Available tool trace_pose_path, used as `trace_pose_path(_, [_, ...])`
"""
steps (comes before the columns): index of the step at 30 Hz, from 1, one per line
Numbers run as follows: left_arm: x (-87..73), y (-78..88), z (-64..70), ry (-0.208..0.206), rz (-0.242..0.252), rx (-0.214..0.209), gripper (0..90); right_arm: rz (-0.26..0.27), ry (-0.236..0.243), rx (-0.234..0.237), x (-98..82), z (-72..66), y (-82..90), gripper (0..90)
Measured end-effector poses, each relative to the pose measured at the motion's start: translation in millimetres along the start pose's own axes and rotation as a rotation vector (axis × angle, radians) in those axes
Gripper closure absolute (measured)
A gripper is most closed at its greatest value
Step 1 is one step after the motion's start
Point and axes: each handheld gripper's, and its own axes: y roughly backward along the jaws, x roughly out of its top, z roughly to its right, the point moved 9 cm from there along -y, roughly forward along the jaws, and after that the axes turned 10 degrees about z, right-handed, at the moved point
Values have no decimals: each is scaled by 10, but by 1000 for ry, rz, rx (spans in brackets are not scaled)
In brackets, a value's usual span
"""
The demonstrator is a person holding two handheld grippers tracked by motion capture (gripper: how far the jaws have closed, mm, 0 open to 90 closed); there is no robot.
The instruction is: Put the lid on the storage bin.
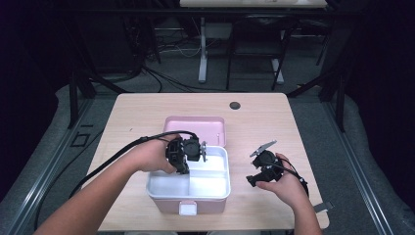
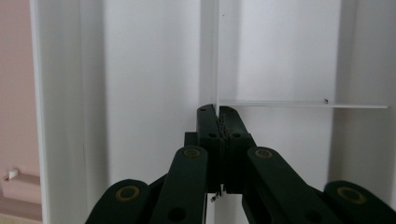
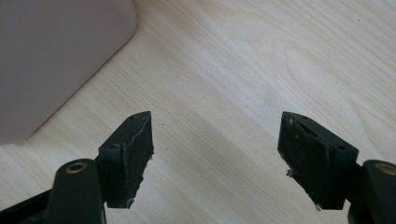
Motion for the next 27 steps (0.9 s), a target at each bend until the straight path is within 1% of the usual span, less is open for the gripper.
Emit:
trace_pose_path(1, [-4,-11,-6,-1,-7,1,889,0,0,-2,0,0,1,266])
trace_pose_path(6, [-19,-84,-22,-5,-9,-1,886,1,-1,2,2,-4,-1,266])
trace_pose_path(7, [-32,-137,-25,-3,-13,-8,885,1,-1,1,2,-4,-3,266])
trace_pose_path(8, [-38,-154,-24,-3,-19,-9,886,-12,3,5,-5,-5,3,266])
trace_pose_path(13, [-44,-217,-30,-8,-30,-11,885,-18,7,6,-12,-4,-7,266])
trace_pose_path(18, [-50,-262,-31,-14,-50,-11,885,-17,6,5,-11,-6,-10,266])
trace_pose_path(19, [-51,-276,-29,-13,-50,-12,885,-1,4,3,-4,-7,-22,266])
trace_pose_path(20, [-54,-283,-30,-11,-49,-13,885,-16,6,6,-12,-6,-10,266])
trace_pose_path(24, [-63,-303,-32,4,-34,-21,882,-13,3,5,-11,-7,-23,266])
trace_pose_path(27, [-65,-323,-30,0,-38,-19,879,-2,0,9,-3,-17,-51,266])
